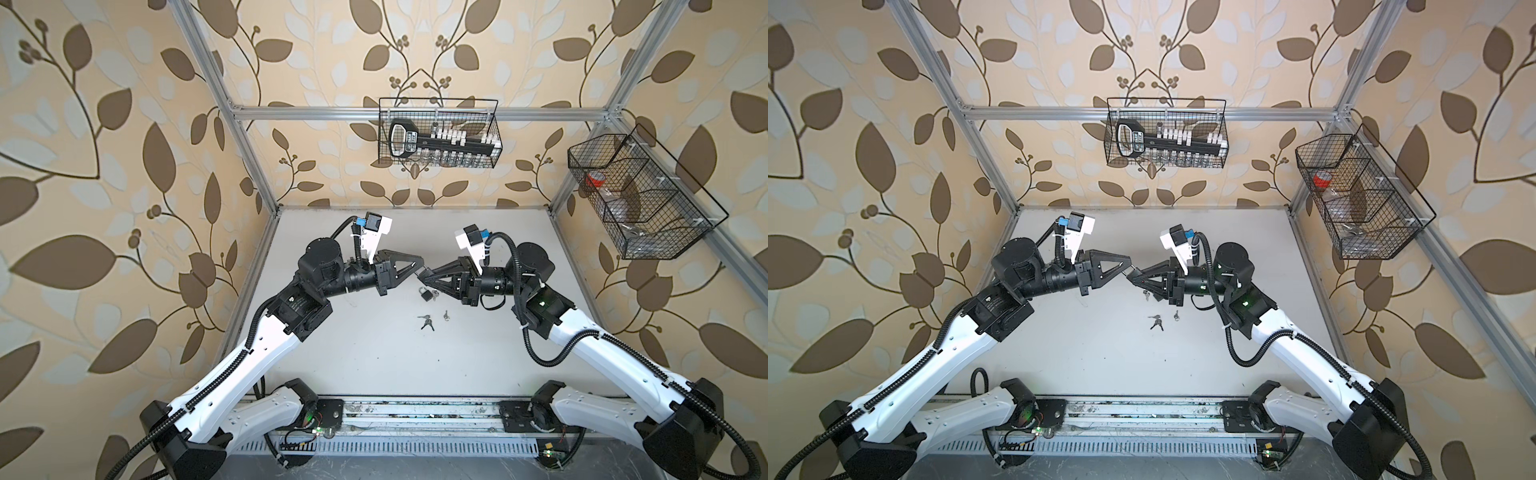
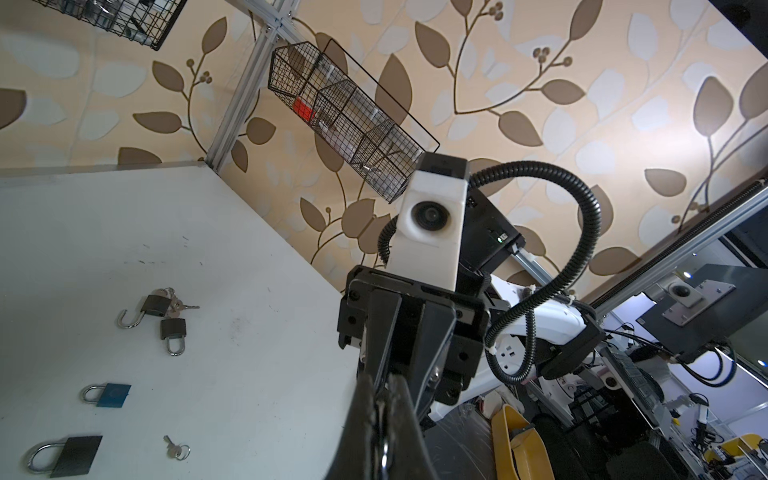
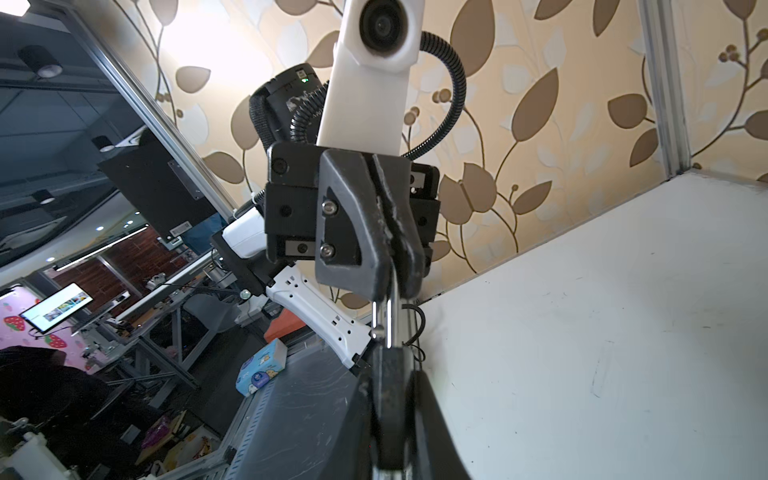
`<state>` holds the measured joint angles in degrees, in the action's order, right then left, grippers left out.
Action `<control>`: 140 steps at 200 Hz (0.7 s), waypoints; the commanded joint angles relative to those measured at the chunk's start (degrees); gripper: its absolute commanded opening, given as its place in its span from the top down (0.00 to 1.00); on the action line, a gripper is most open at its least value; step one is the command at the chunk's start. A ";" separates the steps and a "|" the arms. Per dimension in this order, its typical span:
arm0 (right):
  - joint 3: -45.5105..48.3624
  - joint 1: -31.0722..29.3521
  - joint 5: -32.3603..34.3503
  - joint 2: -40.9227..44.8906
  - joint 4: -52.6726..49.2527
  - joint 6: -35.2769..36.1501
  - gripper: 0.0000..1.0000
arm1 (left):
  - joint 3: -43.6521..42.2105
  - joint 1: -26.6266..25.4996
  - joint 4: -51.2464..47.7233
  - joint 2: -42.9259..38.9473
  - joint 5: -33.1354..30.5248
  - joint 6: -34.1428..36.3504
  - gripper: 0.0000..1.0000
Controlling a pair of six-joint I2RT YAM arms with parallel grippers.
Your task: Lock with the key
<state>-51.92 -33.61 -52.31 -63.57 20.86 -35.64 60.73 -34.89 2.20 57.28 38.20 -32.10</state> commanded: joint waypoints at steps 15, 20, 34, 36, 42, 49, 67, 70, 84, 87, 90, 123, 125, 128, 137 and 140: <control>-2.34 -0.15 -6.30 -0.37 11.37 -9.47 1.00 | 1.65 0.17 0.35 0.82 2.53 3.44 1.00; -2.31 -0.15 -6.35 -0.48 11.91 -10.10 1.00 | 1.67 0.16 0.40 0.82 2.61 3.46 1.00; -2.24 -0.14 -6.57 -0.67 13.44 -11.51 1.00 | 1.57 0.10 0.51 0.99 3.10 3.49 1.00; -2.27 -0.14 -6.57 -0.68 13.60 -11.66 1.00 | 1.52 0.16 0.52 0.99 3.18 3.46 1.00; -2.29 -0.15 -6.48 -0.74 14.01 -11.96 1.00 | 1.41 0.11 0.53 1.07 3.29 3.49 1.00; -2.39 -0.19 -6.40 -0.85 14.26 -12.25 1.00 | 1.25 0.10 0.59 1.16 3.44 3.49 1.00; -2.61 -0.15 -5.89 -0.94 14.38 -12.35 1.00 | 0.88 0.11 0.96 1.26 3.99 3.29 1.00; -2.59 -0.15 -5.71 -0.96 14.39 -12.35 1.00 | 0.81 0.11 0.97 1.26 4.07 3.21 1.00; -2.59 -0.14 -5.21 -0.95 14.46 -12.27 1.00 | 0.48 0.03 1.06 1.26 4.25 3.15 1.00; -2.65 -0.16 -5.11 -1.01 14.41 -12.26 1.00 | 0.40 -0.01 1.06 1.26 4.25 3.10 1.00; -2.71 -0.21 -4.97 -1.07 14.39 -12.26 1.00 | 0.37 -0.08 1.04 1.26 4.30 3.12 1.00; -3.04 -0.06 -3.50 -1.63 13.20 -11.05 1.00 | -0.34 -0.77 1.48 1.26 4.50 2.74 1.00; -3.11 -0.06 -3.43 -1.68 13.05 -10.88 1.00 | -0.41 -0.83 1.49 1.24 4.51 2.70 1.00; -3.21 -0.06 -3.36 -1.73 12.79 -10.69 1.00 | -0.48 -0.91 1.54 1.18 4.52 2.67 1.00; -3.40 -0.06 -2.87 -1.92 11.96 -9.90 1.00 | -0.85 -1.16 1.73 1.17 4.43 2.42 1.00; -3.49 -0.06 -2.71 -1.91 11.62 -9.51 1.00 | -0.93 -1.14 1.80 1.11 4.43 2.35 1.00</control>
<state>-51.94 -33.34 -56.10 -65.30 29.12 -46.94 61.21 -34.96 4.69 57.56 41.56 -31.03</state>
